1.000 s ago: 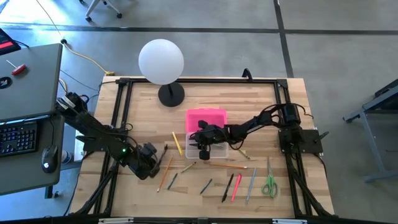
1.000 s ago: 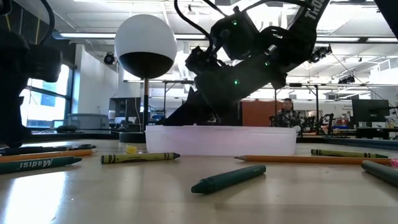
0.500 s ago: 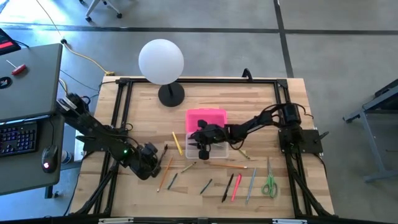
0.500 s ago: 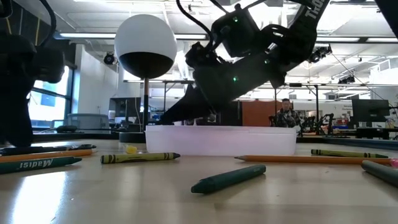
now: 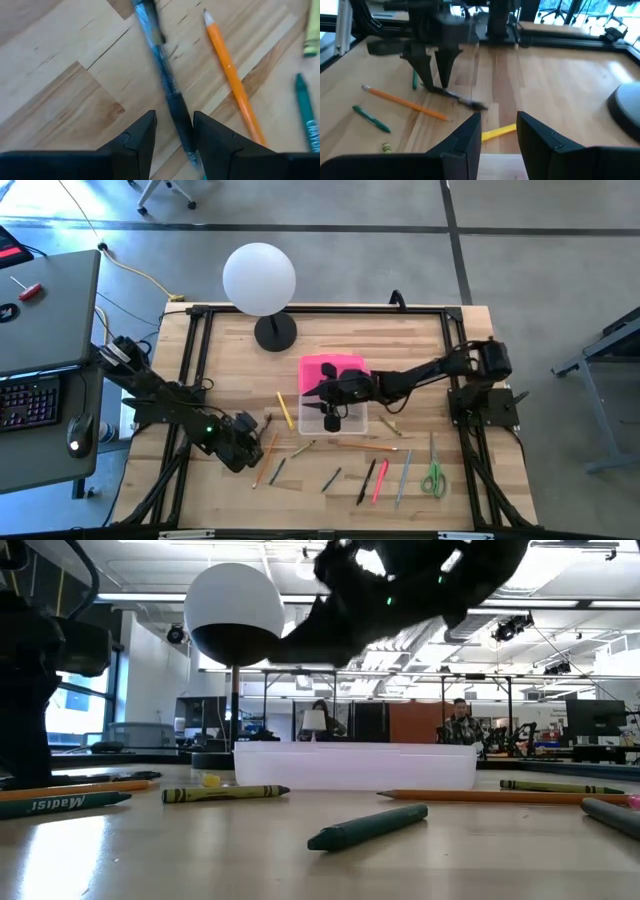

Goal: Pick & place school supplies into a supply box
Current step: Put the black pen into the pink supply box

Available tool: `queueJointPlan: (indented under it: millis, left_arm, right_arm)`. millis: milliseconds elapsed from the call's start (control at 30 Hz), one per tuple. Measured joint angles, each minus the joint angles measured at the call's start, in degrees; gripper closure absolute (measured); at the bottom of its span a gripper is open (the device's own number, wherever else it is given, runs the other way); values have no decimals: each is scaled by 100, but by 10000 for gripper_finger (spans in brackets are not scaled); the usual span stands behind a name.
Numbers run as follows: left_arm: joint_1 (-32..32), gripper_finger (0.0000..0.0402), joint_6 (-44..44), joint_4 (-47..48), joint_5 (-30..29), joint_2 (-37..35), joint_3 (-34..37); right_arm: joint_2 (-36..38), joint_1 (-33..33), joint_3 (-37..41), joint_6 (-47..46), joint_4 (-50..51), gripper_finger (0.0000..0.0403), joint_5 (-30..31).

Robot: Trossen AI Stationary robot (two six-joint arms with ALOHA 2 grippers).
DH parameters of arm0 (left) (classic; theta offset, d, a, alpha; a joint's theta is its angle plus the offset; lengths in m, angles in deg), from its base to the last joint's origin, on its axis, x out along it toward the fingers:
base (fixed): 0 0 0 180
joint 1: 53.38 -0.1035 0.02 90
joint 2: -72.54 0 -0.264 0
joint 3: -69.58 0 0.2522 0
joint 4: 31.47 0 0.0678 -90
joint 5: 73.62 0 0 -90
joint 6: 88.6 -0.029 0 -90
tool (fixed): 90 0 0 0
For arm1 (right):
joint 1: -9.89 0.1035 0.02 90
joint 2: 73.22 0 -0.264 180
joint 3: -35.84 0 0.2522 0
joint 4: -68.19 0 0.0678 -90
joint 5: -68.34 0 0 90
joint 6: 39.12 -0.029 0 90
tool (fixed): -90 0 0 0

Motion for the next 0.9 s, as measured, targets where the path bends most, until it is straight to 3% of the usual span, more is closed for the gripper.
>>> queueJointPlan:
  millis: [267,567,733,900]
  left_arm:
    - [-360,231,-580,524,524,441,-377]
    - [-653,240,-1064,573,539,673,-402]
    - [-653,304,-1091,615,444,675,-438]
    - [-651,379,-977,617,174,699,-521]
  right_arm:
    - [910,29,-7,95,861,299,4]
    - [1797,418,-7,-165,2596,300,9]
    - [2137,814,-7,-557,3584,300,71]
    - [2157,1231,-7,-546,3825,300,597]
